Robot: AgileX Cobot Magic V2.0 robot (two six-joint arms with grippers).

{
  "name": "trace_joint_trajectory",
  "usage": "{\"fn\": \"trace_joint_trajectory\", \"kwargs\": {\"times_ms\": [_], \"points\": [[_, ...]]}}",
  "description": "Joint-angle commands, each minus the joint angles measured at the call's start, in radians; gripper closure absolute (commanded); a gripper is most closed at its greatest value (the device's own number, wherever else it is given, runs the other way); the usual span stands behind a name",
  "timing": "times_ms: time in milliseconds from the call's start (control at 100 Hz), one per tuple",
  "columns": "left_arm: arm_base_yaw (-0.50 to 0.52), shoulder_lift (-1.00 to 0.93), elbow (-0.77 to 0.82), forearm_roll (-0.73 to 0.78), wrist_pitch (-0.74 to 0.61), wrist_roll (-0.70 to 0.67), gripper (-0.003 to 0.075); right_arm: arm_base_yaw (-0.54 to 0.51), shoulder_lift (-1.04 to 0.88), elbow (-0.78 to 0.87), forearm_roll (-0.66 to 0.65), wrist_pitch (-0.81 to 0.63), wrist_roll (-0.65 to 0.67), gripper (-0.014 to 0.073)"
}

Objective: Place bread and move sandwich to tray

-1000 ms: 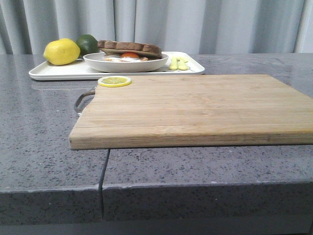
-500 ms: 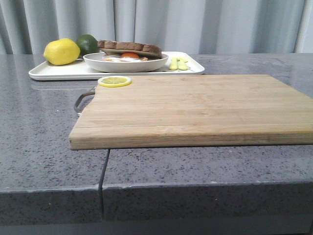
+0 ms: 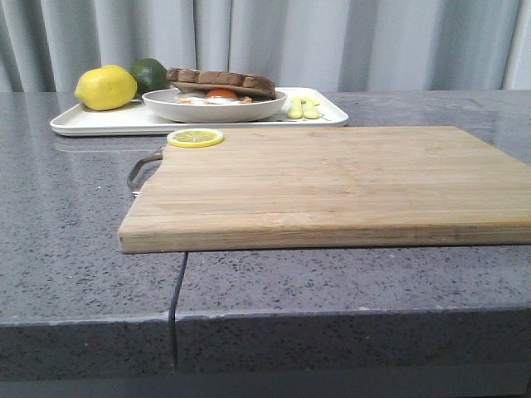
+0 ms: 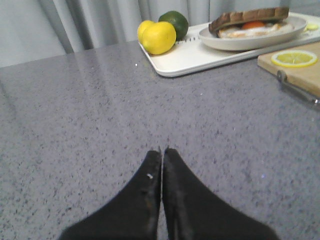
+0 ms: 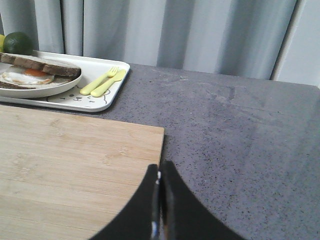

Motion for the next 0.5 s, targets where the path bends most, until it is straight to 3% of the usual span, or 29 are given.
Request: {"fn": "trace_joint_trajectory", "kwargs": {"times_ms": [0,190,490], "points": [[-0.004,-0.033,0.029,0.041,-0.114,-0.034,0.0739,0.000,0.001,-0.027,0.002,-0.075,-0.007,0.0661],[-0.004,-0.126,0.082,0.251,-0.105,-0.277,0.0739,0.000,0.001,-0.027,0.002,-0.075,-0.007,0.0661],[0.054,-0.156,0.082,0.239,-0.068,-0.286,0.0739,0.000,0.002,-0.027,0.002,-0.075,-0.007,0.0661]]}}
